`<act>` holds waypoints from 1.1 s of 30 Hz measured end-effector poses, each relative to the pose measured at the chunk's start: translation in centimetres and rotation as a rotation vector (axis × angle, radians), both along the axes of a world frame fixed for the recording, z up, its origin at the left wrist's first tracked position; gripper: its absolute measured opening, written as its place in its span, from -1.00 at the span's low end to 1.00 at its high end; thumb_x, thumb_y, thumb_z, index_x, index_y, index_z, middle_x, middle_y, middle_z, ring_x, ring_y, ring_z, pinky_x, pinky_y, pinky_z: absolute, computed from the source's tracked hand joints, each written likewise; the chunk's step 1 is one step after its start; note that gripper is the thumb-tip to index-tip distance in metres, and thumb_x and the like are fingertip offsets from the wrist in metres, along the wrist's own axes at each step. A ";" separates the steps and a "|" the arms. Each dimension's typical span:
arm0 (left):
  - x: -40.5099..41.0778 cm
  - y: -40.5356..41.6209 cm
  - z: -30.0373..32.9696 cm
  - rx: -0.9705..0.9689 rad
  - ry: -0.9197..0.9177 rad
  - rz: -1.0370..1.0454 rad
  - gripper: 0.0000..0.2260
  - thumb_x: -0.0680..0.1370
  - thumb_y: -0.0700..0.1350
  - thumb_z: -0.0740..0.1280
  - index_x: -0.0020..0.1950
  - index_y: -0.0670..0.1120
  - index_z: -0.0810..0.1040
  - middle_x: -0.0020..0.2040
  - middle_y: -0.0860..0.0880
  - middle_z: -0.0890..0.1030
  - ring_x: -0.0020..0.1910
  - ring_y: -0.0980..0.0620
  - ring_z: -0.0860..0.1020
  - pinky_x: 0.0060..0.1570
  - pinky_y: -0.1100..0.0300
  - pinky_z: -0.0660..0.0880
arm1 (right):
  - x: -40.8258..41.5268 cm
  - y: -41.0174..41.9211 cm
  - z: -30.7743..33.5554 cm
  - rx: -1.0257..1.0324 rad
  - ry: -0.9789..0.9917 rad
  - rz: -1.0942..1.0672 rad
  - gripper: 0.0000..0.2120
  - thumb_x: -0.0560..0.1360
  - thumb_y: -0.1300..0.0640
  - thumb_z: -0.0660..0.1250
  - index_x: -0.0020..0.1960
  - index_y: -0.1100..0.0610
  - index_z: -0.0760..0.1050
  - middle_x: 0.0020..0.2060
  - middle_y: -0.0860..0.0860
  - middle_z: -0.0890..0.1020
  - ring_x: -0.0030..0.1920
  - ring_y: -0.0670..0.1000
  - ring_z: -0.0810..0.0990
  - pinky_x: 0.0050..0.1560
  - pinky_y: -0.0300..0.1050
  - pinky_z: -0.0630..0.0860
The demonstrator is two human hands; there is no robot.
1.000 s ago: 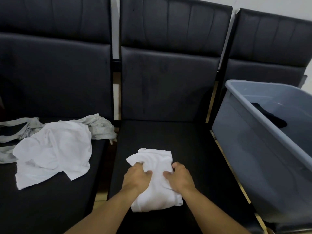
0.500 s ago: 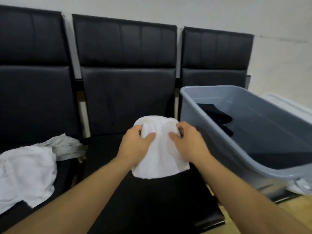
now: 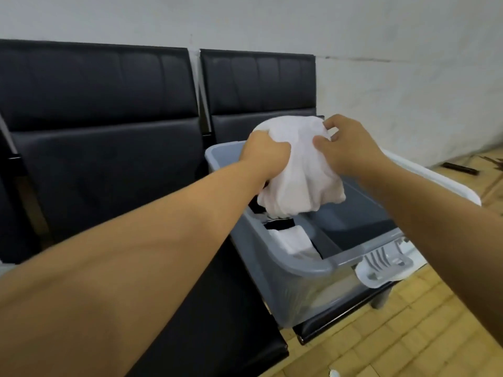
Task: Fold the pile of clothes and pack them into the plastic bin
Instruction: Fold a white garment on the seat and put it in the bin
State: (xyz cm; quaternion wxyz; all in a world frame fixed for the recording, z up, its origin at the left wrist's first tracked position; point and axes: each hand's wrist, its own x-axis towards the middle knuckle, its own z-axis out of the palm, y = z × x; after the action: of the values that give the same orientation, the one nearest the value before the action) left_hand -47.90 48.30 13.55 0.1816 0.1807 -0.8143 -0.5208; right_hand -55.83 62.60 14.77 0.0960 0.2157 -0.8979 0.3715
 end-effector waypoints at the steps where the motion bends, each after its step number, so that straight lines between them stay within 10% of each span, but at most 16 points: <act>1: -0.6 0.6 -0.6 0.022 -0.042 -0.009 -0.82 0.57 -0.16 0.28 0.15 -0.16 0.51 0.08 -0.14 0.61 0.07 -0.16 0.59 0.11 -0.08 0.60 | -0.6 0.6 -0.3 0.040 -0.018 -0.009 -0.65 0.63 0.02 0.30 0.38 0.08 0.43 0.11 0.08 0.56 0.09 0.17 0.57 0.04 -0.06 0.46; 7: -1.9 2.2 -5.4 0.097 -0.440 -0.012 -0.69 0.58 -0.25 0.22 0.32 -0.24 0.45 0.08 -0.20 0.57 0.02 -0.17 0.58 0.03 -0.01 0.62 | -2.5 1.9 -5.5 0.369 -0.220 0.063 -0.61 0.64 0.07 0.31 0.43 0.10 0.38 0.26 0.17 0.50 0.10 0.19 0.50 -0.04 0.01 0.50; 14: -1.3 4.9 -5.4 -0.407 -0.674 -0.145 -0.59 0.69 -0.18 0.13 0.55 -0.21 0.27 -0.05 -0.14 0.44 0.03 -0.13 0.43 0.00 0.15 0.38 | -2.5 -1.4 -10.4 0.851 -0.325 0.143 -0.71 0.60 0.05 0.32 0.24 0.19 0.52 0.08 0.15 0.61 -0.08 0.15 0.55 -0.07 0.00 0.49; 19: 1.0 1.5 -5.4 -0.222 -0.156 0.183 -0.80 0.57 -0.17 0.27 0.16 -0.19 0.54 0.06 -0.15 0.57 0.03 -0.15 0.57 -0.16 0.10 0.45 | -0.1 -3.3 -8.3 0.424 -0.148 0.090 -0.77 0.57 0.11 0.28 -0.24 0.16 0.46 -0.29 0.13 0.58 -0.27 0.16 0.53 -0.25 -0.02 0.48; 23: 6.6 -3.3 -5.7 -0.134 0.208 0.442 -0.82 0.65 -0.07 0.17 -0.14 -0.02 0.44 -0.09 -0.02 0.56 -0.14 -0.03 0.55 -0.20 0.08 0.45 | 4.9 -6.9 -7.0 0.046 -0.011 0.110 -0.71 0.60 0.02 0.22 -0.23 0.14 0.50 -0.30 0.13 0.62 -0.24 0.16 0.60 -0.19 0.09 0.57; 33: 24.1 -21.7 -14.4 0.083 0.063 0.838 -0.69 0.69 0.09 0.13 -0.06 -0.03 0.56 -0.22 0.03 0.59 -0.21 0.07 0.56 -0.15 0.07 0.50 | 21.0 -26.8 -12.1 0.086 -0.087 0.500 -0.68 0.64 -0.14 0.21 -0.18 -0.04 0.58 -0.38 -0.07 0.66 -0.26 -0.07 0.65 -0.06 0.05 0.63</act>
State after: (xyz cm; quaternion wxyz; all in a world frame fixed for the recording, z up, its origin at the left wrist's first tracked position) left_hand -23.83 26.64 -0.89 0.3952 0.4872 -0.6429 -0.4395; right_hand -34.81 35.76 2.62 -0.0467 0.4186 -0.8351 0.3540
